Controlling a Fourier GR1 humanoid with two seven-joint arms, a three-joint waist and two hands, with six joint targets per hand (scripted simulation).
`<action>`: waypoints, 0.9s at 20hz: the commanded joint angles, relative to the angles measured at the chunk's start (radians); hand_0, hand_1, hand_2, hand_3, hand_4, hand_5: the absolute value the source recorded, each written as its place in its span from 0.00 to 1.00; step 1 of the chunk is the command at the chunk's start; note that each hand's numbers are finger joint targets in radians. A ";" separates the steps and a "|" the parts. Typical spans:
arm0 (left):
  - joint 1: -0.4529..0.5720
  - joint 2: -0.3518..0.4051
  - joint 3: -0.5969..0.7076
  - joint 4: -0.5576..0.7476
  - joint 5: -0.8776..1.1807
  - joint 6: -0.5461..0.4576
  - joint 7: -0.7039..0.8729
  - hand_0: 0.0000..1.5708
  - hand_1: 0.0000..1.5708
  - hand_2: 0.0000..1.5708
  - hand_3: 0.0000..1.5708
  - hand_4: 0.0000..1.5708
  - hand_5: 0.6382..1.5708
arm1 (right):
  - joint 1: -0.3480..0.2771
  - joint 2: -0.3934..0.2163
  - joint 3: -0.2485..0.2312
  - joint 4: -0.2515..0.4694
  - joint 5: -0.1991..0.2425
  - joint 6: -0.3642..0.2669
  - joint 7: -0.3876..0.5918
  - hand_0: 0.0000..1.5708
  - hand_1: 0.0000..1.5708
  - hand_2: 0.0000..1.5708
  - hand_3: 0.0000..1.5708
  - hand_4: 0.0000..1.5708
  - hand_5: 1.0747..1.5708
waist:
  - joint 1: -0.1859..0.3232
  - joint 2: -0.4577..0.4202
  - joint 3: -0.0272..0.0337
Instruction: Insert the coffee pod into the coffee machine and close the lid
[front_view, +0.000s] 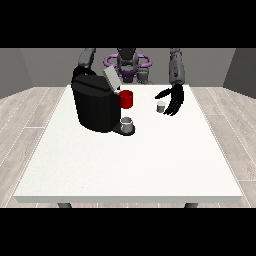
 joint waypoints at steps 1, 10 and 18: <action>-0.037 0.009 -0.033 0.030 -0.057 -0.016 0.007 0.36 0.36 0.44 0.26 0.00 1.00 | -0.013 0.009 -0.013 0.051 0.006 -0.023 -0.013 0.00 0.00 0.00 0.00 0.28 1.00 | 0.014 -0.010 0.0003; -0.058 0.004 0.006 0.128 -0.132 0.190 -0.120 0.44 0.44 0.54 0.41 0.18 1.00 | -0.036 -0.027 -0.013 -0.018 -0.014 0.003 0.043 0.00 0.00 0.00 0.00 0.33 1.00 | -0.019 0.020 -0.0002; -0.076 0.036 -0.034 0.172 -0.225 0.201 -0.108 0.59 0.59 0.66 0.52 0.18 1.00 | -0.026 -0.022 -0.037 0.020 -0.045 0.010 0.014 0.00 0.00 0.00 0.00 0.31 1.00 | -0.015 0.002 0.0001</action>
